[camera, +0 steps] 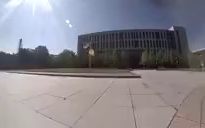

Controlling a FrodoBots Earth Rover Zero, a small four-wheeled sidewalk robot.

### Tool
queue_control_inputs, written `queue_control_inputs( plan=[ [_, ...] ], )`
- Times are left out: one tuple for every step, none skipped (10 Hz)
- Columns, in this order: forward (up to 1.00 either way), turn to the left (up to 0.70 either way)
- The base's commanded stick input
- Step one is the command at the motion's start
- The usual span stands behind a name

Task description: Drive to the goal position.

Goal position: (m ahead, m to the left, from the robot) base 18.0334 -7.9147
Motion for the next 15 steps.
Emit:
queue_control_inputs(
  plan=[
    [0.70,-0.30],
    [0.70,0.00],
    [0.70,0.00],
    [0.70,0.00],
    [0.70,0.00],
    [0.70,0.00],
    [0.70,0.00],
    [0.70,0.00],
    [0.70,0.00],
    [0.70,0.00],
    [0.70,0.00],
    [0.70,0.00],
    [0.70,-0.05],
    [0.70,-0.14],
    [0.70,-0.23]
  ],
)
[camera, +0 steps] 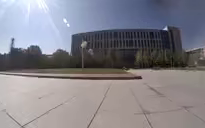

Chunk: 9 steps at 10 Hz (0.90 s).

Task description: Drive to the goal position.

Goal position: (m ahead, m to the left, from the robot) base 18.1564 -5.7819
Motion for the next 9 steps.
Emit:
queue_control_inputs(
  plan=[
    [0.70,-0.31],
    [0.70,-0.31],
    [0.70,-0.24],
    [0.70,-0.17],
    [0.70,-0.10],
    [0.70,-0.03],
    [0.70,-0.04],
    [0.70,-0.11],
    [0.70,-0.18]
  ],
)
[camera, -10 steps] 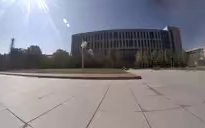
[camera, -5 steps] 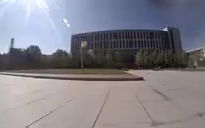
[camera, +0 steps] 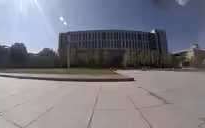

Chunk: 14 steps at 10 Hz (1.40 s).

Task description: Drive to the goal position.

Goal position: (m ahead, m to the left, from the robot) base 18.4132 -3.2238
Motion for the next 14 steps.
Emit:
queue_control_inputs(
  plan=[
    [0.70,-0.25],
    [0.70,-0.31],
    [0.70,-0.32],
    [0.70,-0.32],
    [0.70,-0.32],
    [0.70,-0.32],
    [0.70,-0.32],
    [0.70,-0.32],
    [0.70,-0.32],
    [0.70,-0.32],
    [0.70,-0.32],
    [0.70,-0.32],
    [0.70,-0.32],
    [0.70,-0.32]
  ],
)
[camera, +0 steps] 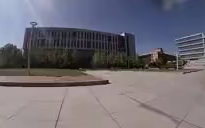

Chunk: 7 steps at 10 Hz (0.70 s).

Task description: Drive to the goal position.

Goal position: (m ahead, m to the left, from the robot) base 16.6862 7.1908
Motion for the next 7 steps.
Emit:
queue_control_inputs(
  plan=[
    [0.70,-0.32],
    [0.70,-0.32],
    [0.70,-0.32],
    [0.70,-0.22],
    [0.70,0.00],
    [0.70,0.00],
    [0.70,0.00]
  ],
)
